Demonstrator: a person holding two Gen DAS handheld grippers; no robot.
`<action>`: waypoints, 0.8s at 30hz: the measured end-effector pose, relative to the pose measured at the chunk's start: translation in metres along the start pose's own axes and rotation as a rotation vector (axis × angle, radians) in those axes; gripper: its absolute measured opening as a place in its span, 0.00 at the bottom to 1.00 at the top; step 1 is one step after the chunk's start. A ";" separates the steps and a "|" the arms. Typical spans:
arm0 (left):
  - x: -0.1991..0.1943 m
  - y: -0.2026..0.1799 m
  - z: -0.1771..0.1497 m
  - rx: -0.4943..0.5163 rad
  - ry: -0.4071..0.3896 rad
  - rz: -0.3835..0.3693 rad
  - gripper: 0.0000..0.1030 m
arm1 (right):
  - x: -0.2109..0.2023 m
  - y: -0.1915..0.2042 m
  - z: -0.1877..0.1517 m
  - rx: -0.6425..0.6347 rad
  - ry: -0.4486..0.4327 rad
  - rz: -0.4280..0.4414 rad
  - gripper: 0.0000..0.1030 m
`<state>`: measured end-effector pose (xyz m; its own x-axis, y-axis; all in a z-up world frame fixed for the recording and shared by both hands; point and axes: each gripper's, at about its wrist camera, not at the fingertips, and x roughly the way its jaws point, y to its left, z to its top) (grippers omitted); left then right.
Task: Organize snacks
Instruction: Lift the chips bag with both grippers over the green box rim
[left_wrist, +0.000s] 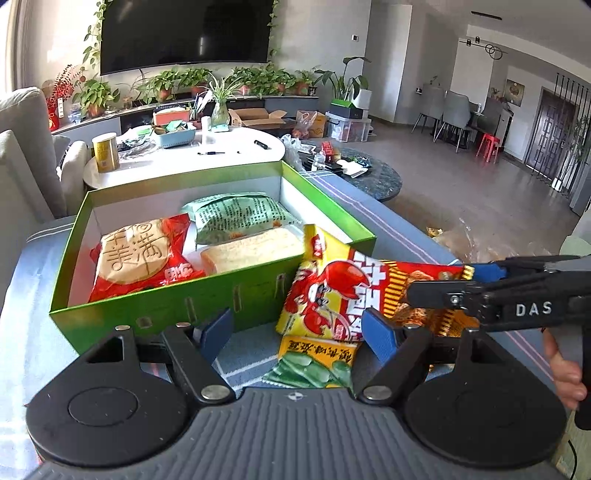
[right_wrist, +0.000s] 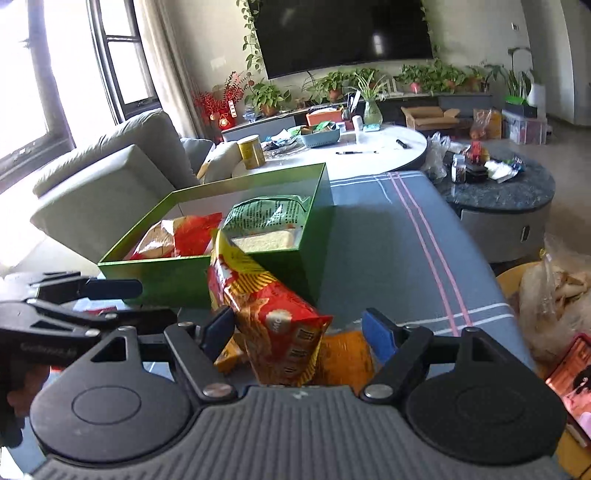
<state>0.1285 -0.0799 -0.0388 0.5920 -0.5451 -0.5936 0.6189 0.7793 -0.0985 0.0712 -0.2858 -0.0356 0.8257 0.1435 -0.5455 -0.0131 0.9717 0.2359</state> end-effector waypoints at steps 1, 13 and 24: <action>0.002 0.000 0.001 -0.002 0.001 -0.001 0.72 | 0.002 -0.004 0.001 0.021 0.008 0.010 0.75; 0.021 0.010 -0.001 -0.038 0.041 -0.023 0.72 | 0.019 -0.007 0.017 0.100 0.018 0.055 0.75; 0.035 0.013 -0.002 -0.060 0.061 -0.046 0.72 | 0.021 -0.007 0.014 0.094 0.036 0.098 0.75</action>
<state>0.1558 -0.0882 -0.0623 0.5297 -0.5624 -0.6349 0.6116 0.7719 -0.1734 0.0961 -0.2920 -0.0375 0.8023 0.2453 -0.5442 -0.0385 0.9310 0.3630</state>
